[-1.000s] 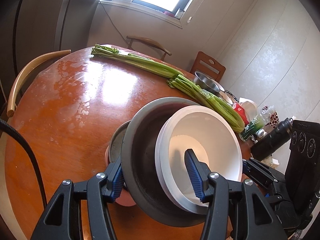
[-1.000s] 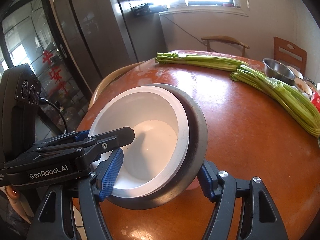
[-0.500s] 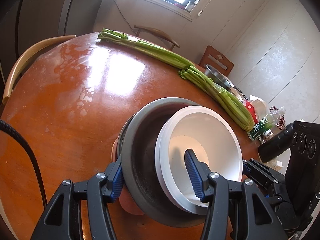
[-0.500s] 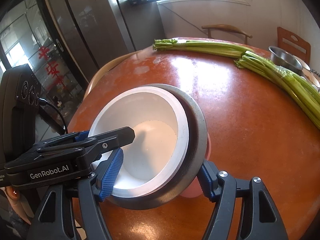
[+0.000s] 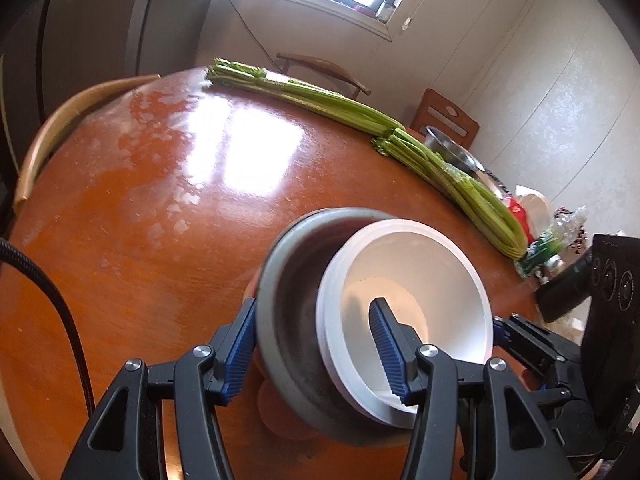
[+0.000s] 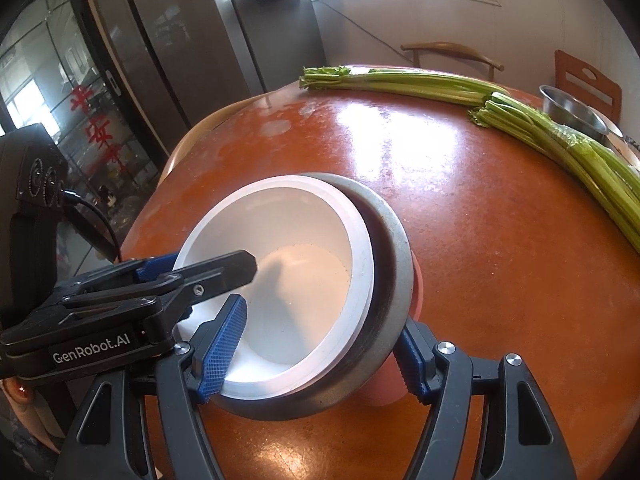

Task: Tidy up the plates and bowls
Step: 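Lower the silver bowl onto the silver tray on the pig plate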

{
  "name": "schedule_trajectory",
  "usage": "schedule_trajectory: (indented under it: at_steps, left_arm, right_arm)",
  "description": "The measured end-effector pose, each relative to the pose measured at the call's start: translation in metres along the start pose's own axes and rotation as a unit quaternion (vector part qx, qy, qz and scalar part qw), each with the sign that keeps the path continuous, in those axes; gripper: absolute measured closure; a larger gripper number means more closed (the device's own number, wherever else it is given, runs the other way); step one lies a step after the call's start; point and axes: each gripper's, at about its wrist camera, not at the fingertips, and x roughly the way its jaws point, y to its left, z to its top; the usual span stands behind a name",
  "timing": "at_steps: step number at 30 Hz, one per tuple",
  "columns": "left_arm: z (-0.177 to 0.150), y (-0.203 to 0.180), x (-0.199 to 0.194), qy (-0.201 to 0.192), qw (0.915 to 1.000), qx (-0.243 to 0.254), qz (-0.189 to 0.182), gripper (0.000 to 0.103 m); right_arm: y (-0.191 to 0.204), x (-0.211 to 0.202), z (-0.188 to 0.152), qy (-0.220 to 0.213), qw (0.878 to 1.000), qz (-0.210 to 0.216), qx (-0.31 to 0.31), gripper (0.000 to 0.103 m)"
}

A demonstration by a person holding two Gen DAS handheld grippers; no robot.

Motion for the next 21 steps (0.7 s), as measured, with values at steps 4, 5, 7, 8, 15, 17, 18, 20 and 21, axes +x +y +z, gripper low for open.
schedule_trajectory:
  at_steps: [4,5,7,8,15,17,18,20,21]
  left_arm:
    - [0.001,0.002,-0.001,-0.006,0.9999,0.000,0.015,0.048]
    - [0.001,0.003,-0.001,-0.006,0.9999,0.000,0.016,0.048]
    - [0.001,0.003,0.000,-0.004,0.9998,0.000,0.018,0.048]
    - [0.001,0.003,0.000,-0.004,0.9998,0.000,0.018,0.048]
    - [-0.001,0.001,-0.003,-0.004,0.9999,0.003,0.015,0.048]
    - [-0.001,0.000,-0.003,-0.004,0.9999,0.003,0.014,0.047]
    - [-0.001,0.001,-0.003,-0.004,0.9999,0.004,0.014,0.048]
    - [-0.001,-0.001,-0.004,-0.005,0.9999,0.004,0.014,0.048]
    - [-0.002,-0.001,-0.005,-0.006,0.9999,0.004,0.015,0.048]
  right_arm:
    - [-0.003,0.000,0.000,-0.002,1.000,-0.002,0.002,0.031]
    - [-0.003,0.000,-0.001,-0.002,1.000,-0.001,0.003,0.031]
    - [-0.005,0.000,-0.002,-0.002,1.000,0.000,0.003,0.031]
    - [-0.005,0.000,-0.002,-0.002,1.000,-0.001,0.003,0.031]
    - [-0.009,-0.004,-0.002,-0.010,0.999,-0.036,-0.003,0.031]
    - [-0.011,-0.005,-0.002,-0.011,0.999,-0.041,-0.003,0.031]
    - [-0.013,-0.005,-0.003,-0.011,0.999,-0.041,-0.002,0.031]
    - [-0.014,-0.007,-0.003,-0.012,0.999,-0.040,0.000,0.031]
    - [-0.015,-0.007,-0.004,-0.012,0.999,-0.040,0.000,0.031]
